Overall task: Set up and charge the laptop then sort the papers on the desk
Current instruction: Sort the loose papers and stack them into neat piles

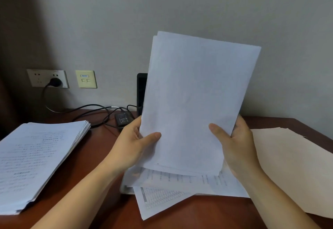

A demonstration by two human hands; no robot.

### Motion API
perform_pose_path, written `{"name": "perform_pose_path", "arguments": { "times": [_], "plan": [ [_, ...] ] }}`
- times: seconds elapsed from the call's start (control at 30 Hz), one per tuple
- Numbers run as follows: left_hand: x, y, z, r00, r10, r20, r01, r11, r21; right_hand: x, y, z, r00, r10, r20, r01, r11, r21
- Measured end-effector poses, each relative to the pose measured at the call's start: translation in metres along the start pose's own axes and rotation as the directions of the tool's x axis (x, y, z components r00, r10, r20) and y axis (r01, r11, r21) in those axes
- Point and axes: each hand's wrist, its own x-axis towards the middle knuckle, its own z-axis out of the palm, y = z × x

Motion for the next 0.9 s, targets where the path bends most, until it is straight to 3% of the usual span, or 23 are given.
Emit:
{"name": "perform_pose_path", "arguments": {
  "times": [0.17,0.57,0.8,0.9],
  "plan": [
    [-0.002,-0.004,0.006,0.989,0.007,-0.146,-0.006,1.000,0.007,0.000,0.011,0.000,0.982,0.116,0.149,-0.096,0.986,-0.134],
    [-0.007,-0.012,0.007,0.961,0.095,-0.261,-0.058,0.988,0.146,-0.008,0.020,0.008,0.996,-0.005,0.084,0.014,0.993,-0.118],
    [-0.010,-0.008,0.014,0.963,0.113,-0.243,-0.089,0.990,0.108,-0.015,0.020,0.015,0.995,0.002,0.101,0.015,0.986,-0.167],
    [-0.009,-0.005,0.011,0.961,0.067,-0.270,-0.041,0.994,0.102,-0.015,0.018,0.015,0.994,0.015,0.111,-0.003,0.994,-0.112]
  ]
}}
